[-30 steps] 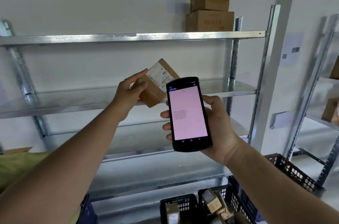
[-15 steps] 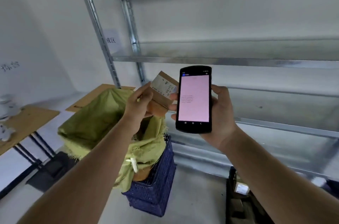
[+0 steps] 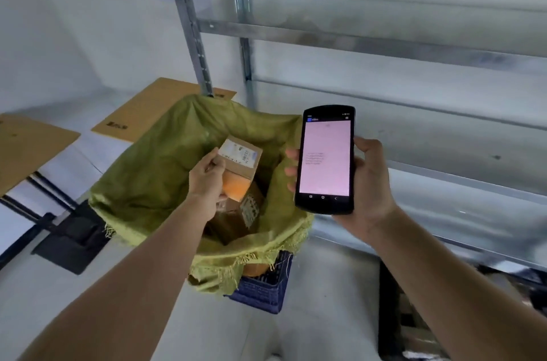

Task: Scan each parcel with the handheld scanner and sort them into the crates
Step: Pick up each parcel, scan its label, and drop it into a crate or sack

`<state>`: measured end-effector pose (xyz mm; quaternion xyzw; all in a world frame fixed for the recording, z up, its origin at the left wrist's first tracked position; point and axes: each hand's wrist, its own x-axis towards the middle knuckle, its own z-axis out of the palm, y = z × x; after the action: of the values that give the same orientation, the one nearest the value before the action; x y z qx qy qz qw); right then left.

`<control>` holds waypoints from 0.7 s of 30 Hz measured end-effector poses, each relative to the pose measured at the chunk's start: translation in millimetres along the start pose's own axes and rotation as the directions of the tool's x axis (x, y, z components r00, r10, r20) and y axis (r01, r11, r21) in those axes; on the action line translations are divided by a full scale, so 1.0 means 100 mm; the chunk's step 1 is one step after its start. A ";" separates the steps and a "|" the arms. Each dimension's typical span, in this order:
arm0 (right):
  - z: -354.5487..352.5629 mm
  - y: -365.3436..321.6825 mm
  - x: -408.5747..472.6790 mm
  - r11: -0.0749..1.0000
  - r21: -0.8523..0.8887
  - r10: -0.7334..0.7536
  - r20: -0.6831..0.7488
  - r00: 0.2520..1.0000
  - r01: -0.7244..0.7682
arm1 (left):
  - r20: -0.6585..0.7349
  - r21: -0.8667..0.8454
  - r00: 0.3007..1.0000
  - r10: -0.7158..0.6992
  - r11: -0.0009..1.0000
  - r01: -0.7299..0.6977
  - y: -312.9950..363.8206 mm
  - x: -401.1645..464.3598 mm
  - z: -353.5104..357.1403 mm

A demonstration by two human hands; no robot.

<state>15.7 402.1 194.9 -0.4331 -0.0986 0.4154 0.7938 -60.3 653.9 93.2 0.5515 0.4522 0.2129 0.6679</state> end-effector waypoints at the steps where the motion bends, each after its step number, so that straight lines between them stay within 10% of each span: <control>1: 0.00 0.02 0.07 1.000 -0.003 0.003 -0.018 1.000 -0.003 | -0.015 -0.031 1.000 -0.017 0.999 0.016 0.01 0.12 -0.03; 10: -0.14 0.05 0.47 1.000 -0.015 0.021 -0.083 0.996 -0.022 | 0.016 -0.089 0.988 -0.154 0.984 0.154 -0.01 0.56 0.12; 21: -0.81 -0.13 0.00 0.994 0.024 -0.093 -0.324 0.942 0.106 | 0.411 0.115 0.902 -0.135 0.989 0.095 -0.21 0.25 1.31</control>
<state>65.2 349.7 155.8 -0.4732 0.0192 0.3003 0.8279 57.9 596.2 62.4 0.5868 0.3400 0.0291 0.7343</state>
